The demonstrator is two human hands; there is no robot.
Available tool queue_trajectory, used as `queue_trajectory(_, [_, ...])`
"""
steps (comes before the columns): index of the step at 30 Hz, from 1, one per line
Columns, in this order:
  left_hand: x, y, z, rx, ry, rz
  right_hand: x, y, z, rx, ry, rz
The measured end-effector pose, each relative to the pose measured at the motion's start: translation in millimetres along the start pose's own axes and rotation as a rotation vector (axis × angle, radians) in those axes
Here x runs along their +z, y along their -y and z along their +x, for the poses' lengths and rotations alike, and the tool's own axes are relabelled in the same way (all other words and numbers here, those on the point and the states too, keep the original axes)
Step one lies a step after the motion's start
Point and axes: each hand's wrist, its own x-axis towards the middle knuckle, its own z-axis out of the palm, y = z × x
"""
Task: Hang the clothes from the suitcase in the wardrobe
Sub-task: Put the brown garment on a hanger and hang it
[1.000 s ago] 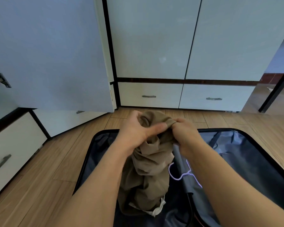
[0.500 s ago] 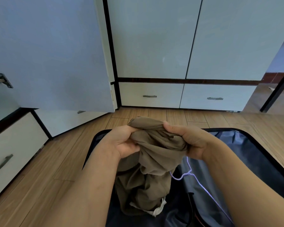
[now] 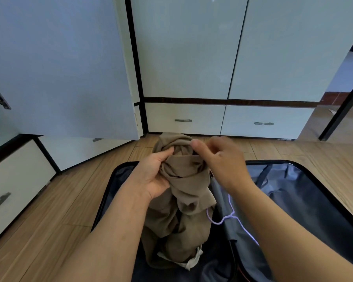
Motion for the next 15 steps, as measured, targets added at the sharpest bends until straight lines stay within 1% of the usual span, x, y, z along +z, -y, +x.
queue_trajectory(1, [-1, -1, 0, 0.026, -0.003, -0.005, 3, 4, -1, 0.068, 0.188, -0.005])
queue_trajectory(2, [0, -2, 0, 0.041, -0.002, 0.009, 7, 3, -2, 0.116, 0.32, -0.061])
queue_trajectory(3, [2, -3, -1, 0.051, 0.009, 0.034, 11, 2, -4, 0.132, 0.367, -0.102])
queue_trajectory(4, [3, -3, -2, 0.068, 0.025, 0.064, 14, 0, -6, 0.127, 0.346, -0.097])
queue_trajectory(6, [0, -5, -4, 0.12, 0.075, 0.144, 15, 3, -8, 0.146, 0.232, 0.033])
queue_trajectory(8, [-9, -6, -5, 0.127, 0.14, 0.373, 7, 12, -3, 0.173, 0.109, 0.232])
queue_trajectory(9, [-13, -5, -5, 0.11, 0.135, 0.509, 1, 18, 3, 0.183, 0.051, 0.358])
queue_trajectory(10, [-17, -3, -4, 0.093, 0.077, 0.622, -6, 24, 8, 0.187, -0.015, 0.504])
queue_trajectory(11, [-19, -2, -4, 0.087, -0.026, 0.696, -13, 28, 14, 0.18, -0.11, 0.624])
queue_trajectory(12, [-22, -1, -2, 0.094, -0.141, 0.729, -20, 30, 19, 0.15, -0.219, 0.677])
queue_trajectory(14, [-30, -1, 5, 0.161, -0.32, 0.768, -27, 24, 24, 0.066, -0.399, 0.622])
queue_trajectory(15, [-33, -2, 7, 0.201, -0.38, 0.773, -27, 16, 24, 0.036, -0.434, 0.551])
